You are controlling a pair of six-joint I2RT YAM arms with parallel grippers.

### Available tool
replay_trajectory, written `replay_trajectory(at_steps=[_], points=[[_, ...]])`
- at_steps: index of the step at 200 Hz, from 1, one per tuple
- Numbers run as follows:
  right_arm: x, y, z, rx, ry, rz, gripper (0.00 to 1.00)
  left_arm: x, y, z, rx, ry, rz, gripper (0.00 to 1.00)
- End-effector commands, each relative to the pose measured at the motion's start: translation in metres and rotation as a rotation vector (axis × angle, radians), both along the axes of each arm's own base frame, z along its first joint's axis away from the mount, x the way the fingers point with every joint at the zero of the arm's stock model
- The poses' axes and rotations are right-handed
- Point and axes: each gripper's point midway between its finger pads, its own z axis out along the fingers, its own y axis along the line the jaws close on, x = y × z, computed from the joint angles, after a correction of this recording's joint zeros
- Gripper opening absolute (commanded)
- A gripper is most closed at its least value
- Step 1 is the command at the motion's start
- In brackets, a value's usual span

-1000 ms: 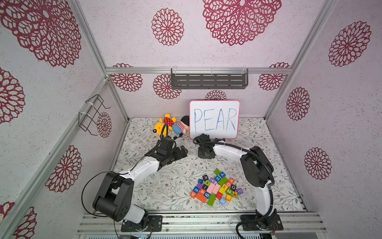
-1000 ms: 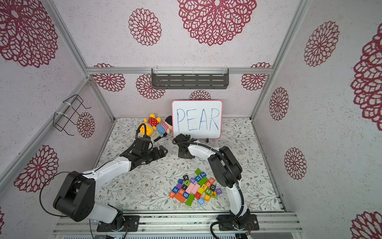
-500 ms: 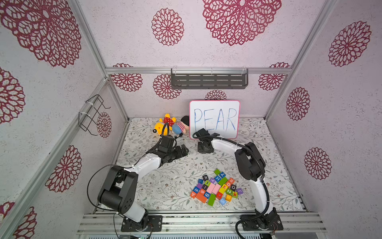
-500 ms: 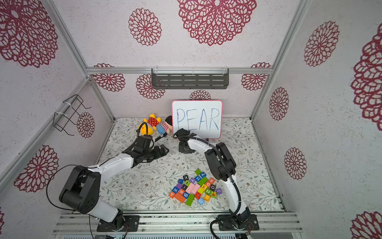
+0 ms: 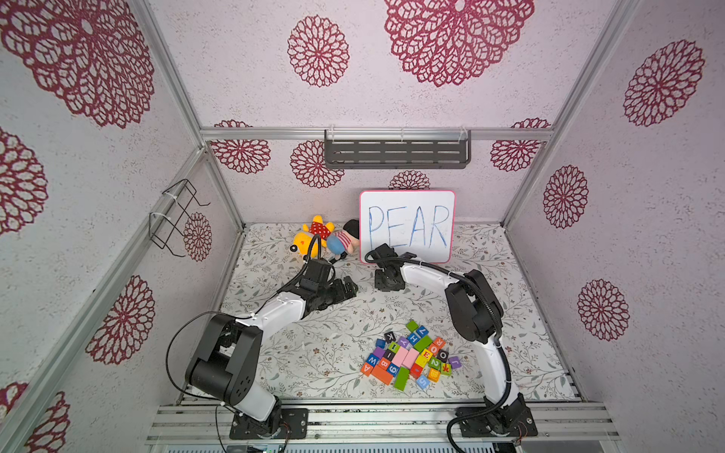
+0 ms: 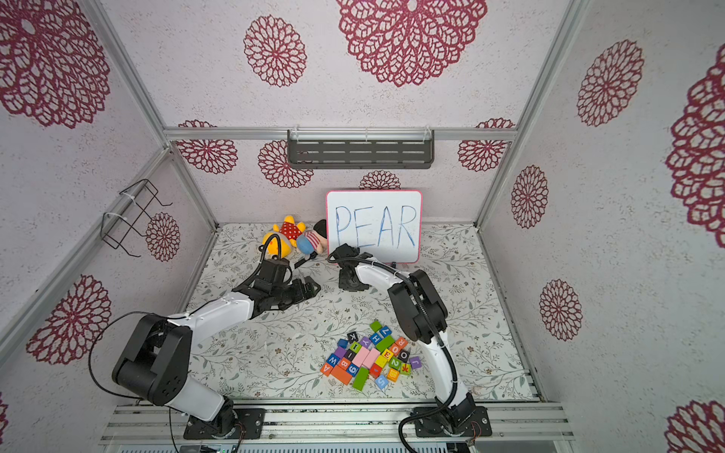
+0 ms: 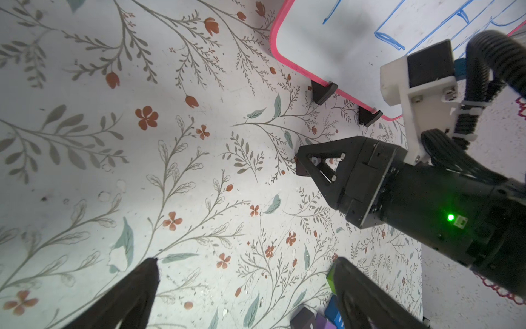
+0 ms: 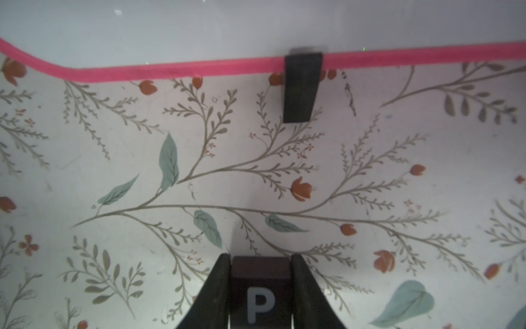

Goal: Spell the uppercase word “pear” with letter blocks
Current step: Place the letter block at the center of the board.

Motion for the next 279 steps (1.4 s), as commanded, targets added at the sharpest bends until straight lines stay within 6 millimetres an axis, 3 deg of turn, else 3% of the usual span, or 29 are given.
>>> replay_trajectory(at_steps=[1, 191, 279], points=[[-0.003, 0.000, -0.002, -0.010, 0.023, 0.011, 0.35, 0.000, -0.001, 0.007, -0.011, -0.024, -0.001, 0.98], [-0.002, 0.005, 0.028, 0.039, -0.005, 0.016, 0.60, -0.014, 0.006, 0.014, -0.008, -0.036, 0.001, 0.98], [-0.008, -0.001, 0.020, 0.029, 0.006, -0.008, 0.43, -0.020, 0.009, 0.011, -0.014, -0.038, 0.015, 0.98]])
